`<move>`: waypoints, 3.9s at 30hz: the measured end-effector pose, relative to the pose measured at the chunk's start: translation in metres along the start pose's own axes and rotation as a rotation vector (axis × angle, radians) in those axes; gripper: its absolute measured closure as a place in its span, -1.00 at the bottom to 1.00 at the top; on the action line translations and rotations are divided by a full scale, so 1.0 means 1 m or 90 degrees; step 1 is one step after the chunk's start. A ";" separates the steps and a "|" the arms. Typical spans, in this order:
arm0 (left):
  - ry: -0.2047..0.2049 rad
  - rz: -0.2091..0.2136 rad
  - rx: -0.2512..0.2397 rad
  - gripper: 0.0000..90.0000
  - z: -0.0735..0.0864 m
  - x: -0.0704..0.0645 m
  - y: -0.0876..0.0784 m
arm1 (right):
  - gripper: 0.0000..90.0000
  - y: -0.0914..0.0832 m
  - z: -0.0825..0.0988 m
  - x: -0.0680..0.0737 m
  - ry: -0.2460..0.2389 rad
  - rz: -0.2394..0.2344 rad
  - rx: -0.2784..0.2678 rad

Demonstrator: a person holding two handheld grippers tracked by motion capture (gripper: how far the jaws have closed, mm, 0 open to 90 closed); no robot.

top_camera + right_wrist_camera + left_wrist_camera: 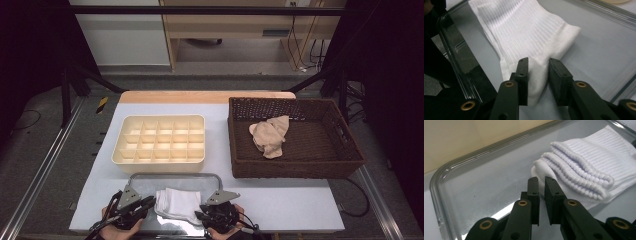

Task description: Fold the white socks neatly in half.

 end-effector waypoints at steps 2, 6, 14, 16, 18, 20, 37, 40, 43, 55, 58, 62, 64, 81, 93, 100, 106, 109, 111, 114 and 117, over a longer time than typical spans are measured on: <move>0.003 0.000 0.001 0.82 0.000 0.000 0.000 | 0.81 -0.001 -0.002 -0.001 0.007 -0.015 0.012; 0.005 0.017 -0.007 0.81 -0.002 -0.006 0.003 | 0.83 -0.006 -0.004 -0.013 0.015 -0.004 0.020; 0.014 0.035 -0.035 0.71 -0.017 -0.018 0.007 | 0.72 -0.014 -0.010 -0.047 0.024 0.063 0.007; 0.011 0.037 -0.044 0.69 -0.020 -0.017 0.004 | 0.68 -0.015 -0.011 -0.047 0.026 0.062 0.003; 0.005 0.037 -0.057 0.66 -0.026 -0.017 -0.002 | 0.64 -0.018 -0.013 -0.048 0.029 0.054 -0.009; 0.010 0.041 -0.068 0.62 -0.035 -0.022 -0.006 | 0.61 -0.025 -0.018 -0.051 0.032 0.061 -0.028; 0.000 0.045 0.010 0.56 -0.049 -0.048 0.039 | 0.54 -0.036 -0.010 -0.062 0.044 0.072 -0.034; -0.002 0.039 0.019 0.68 -0.048 -0.047 0.043 | 0.52 -0.031 -0.010 -0.058 0.037 0.065 -0.029; -0.005 0.045 0.022 0.82 -0.046 -0.047 0.046 | 0.52 -0.029 -0.010 -0.056 0.034 0.062 -0.027; 0.014 0.067 -0.028 0.93 -0.058 -0.046 0.018 | 0.61 -0.027 -0.016 -0.051 0.026 0.030 -0.054; 0.020 0.068 -0.024 0.93 -0.058 -0.048 0.014 | 0.70 -0.024 -0.017 -0.047 0.013 0.017 -0.056; 0.041 0.043 0.013 0.93 -0.045 -0.050 0.019 | 0.77 -0.010 -0.011 -0.043 -0.009 0.025 -0.016; 0.035 0.045 0.027 0.92 -0.036 -0.047 0.025 | 0.76 -0.008 -0.009 -0.043 -0.006 0.028 -0.010; 0.022 0.010 0.013 0.24 -0.035 -0.035 0.024 | 0.50 -0.015 0.001 -0.045 0.026 0.034 -0.004; 0.002 0.045 0.000 0.24 -0.031 -0.031 0.031 | 0.85 -0.014 0.000 -0.042 0.035 0.013 0.011; 0.015 0.065 -0.011 0.24 -0.041 -0.031 0.045 | 0.83 -0.024 -0.012 -0.055 0.036 0.048 -0.014; 0.015 0.064 -0.022 0.20 -0.049 -0.031 0.042 | 0.67 -0.025 -0.008 -0.063 0.041 0.063 -0.006; 0.017 0.066 -0.042 0.18 -0.054 -0.032 0.035 | 0.62 -0.030 -0.009 -0.065 0.053 0.057 -0.023; 0.019 0.071 -0.062 0.18 -0.061 -0.033 0.027 | 0.58 -0.035 -0.009 -0.068 0.057 0.062 -0.035; 0.031 0.078 -0.087 0.26 -0.075 -0.041 0.020 | 0.58 -0.042 -0.007 -0.073 0.061 0.070 -0.042; 0.034 0.084 -0.089 0.38 -0.079 -0.045 0.024 | 0.58 -0.043 -0.004 -0.075 0.067 0.070 -0.041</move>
Point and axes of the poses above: each handheld gripper's, and its own axes: y roughly forward along the jaws, z roughly out of its underside, x roughly to its left, the point moved 3 cm from there along y, roughly forward along the jaws, and after that the axes turned 9 degrees about z, right-handed, at the moved point
